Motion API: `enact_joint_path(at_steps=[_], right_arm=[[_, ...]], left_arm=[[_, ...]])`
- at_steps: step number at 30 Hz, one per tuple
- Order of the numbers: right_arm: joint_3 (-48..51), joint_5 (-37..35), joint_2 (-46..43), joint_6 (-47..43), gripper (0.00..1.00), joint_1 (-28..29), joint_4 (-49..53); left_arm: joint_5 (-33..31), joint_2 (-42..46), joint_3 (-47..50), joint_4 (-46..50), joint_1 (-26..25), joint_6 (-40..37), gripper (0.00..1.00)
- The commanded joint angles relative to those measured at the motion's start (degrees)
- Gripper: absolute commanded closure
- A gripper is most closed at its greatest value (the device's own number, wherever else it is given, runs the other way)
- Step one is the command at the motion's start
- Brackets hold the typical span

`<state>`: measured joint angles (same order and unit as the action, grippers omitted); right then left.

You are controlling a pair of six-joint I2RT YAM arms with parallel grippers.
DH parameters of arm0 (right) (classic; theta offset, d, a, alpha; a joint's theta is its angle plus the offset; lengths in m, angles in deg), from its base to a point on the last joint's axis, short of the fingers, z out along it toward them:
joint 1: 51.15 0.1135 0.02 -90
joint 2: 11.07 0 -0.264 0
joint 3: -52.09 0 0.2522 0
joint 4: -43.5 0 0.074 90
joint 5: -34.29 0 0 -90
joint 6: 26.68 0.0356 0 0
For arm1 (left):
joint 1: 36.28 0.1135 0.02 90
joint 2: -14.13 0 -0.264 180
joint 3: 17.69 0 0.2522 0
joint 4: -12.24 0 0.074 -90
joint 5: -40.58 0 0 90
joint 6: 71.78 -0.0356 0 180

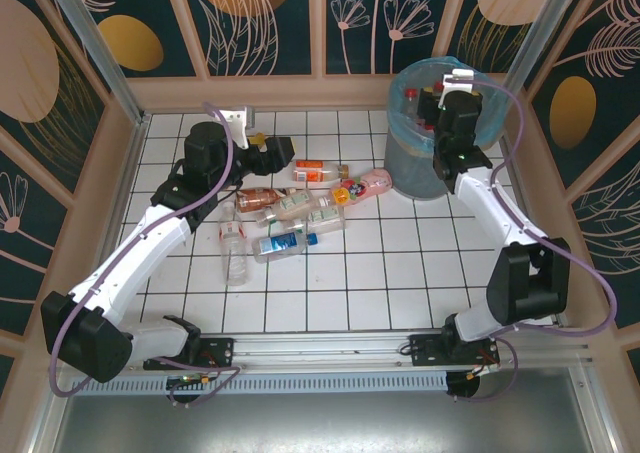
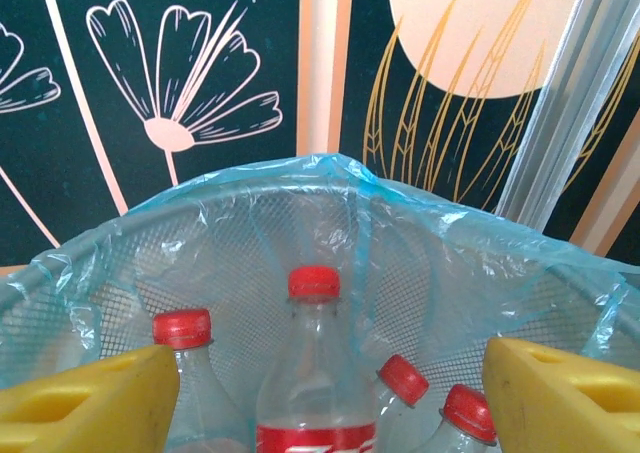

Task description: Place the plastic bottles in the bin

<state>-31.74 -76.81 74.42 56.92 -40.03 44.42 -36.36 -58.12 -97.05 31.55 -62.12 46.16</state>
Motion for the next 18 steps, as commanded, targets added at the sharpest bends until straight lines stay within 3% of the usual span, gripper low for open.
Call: enact_joint_path(at_steps=[1,8,12,18], right_arm=[[-1.30,0.11,-2.16,1.39,0.20,-0.20,-0.08],[-2.56,1.47,-2.46,2.01,0.21,-0.20,1.06],[-4.90,4.79,-2.81,4.50,0.28,-0.09,4.55],[-8.37,3.08,-5.08,4.64,0.31,5.10,7.54]], left_arm=[[-0.12,1.67,0.65,-1.81,-0.24,-0.26,0.13],[-0.34,1.70,0.56,-1.28,-0.20,-0.35,0.13],[-0.66,1.67,0.26,-0.05,-0.26,-0.91,0.13],[-1.49,1.23,-1.83,6.04,-0.24,-3.25,0.13]])
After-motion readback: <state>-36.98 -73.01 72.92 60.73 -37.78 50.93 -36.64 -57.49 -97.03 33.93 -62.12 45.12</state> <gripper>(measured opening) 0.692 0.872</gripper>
